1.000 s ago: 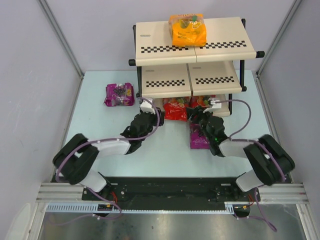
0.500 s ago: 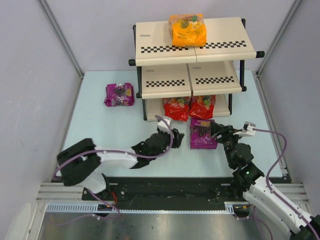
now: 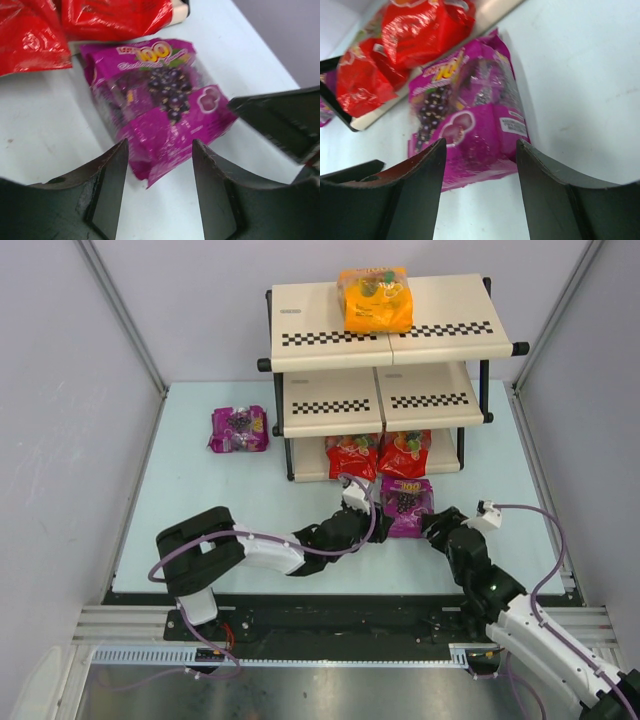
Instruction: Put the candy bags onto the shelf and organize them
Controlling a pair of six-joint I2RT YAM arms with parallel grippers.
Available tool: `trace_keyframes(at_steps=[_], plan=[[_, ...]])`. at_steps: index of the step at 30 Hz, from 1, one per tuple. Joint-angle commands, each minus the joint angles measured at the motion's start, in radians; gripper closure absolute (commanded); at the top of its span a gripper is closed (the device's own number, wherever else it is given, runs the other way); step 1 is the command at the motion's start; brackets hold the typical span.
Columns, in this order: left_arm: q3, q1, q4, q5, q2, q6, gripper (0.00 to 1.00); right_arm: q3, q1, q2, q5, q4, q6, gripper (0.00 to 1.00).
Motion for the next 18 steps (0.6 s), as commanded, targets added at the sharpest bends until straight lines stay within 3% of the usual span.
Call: trace_keyframes(at_steps=[1,13,17,18], plan=[[0.054,-0.012,0.055,0.012,0.009,-0.033,0.41,0.005,0.0,0.057,0.011,0.008,0.052,0.38],[0.087,-0.028,0.064,0.043,0.101,-0.08,0.43,-0.019,-0.071,0.14,-0.108,0.131,-0.008,0.4],[0.078,-0.028,0.145,0.109,0.143,-0.094,0.59,-0.035,-0.115,0.158,-0.184,0.206,-0.002,0.47],[0.08,-0.028,0.169,0.121,0.153,-0.093,0.68,-0.039,-0.12,0.164,-0.196,0.214,0.001,0.61]])
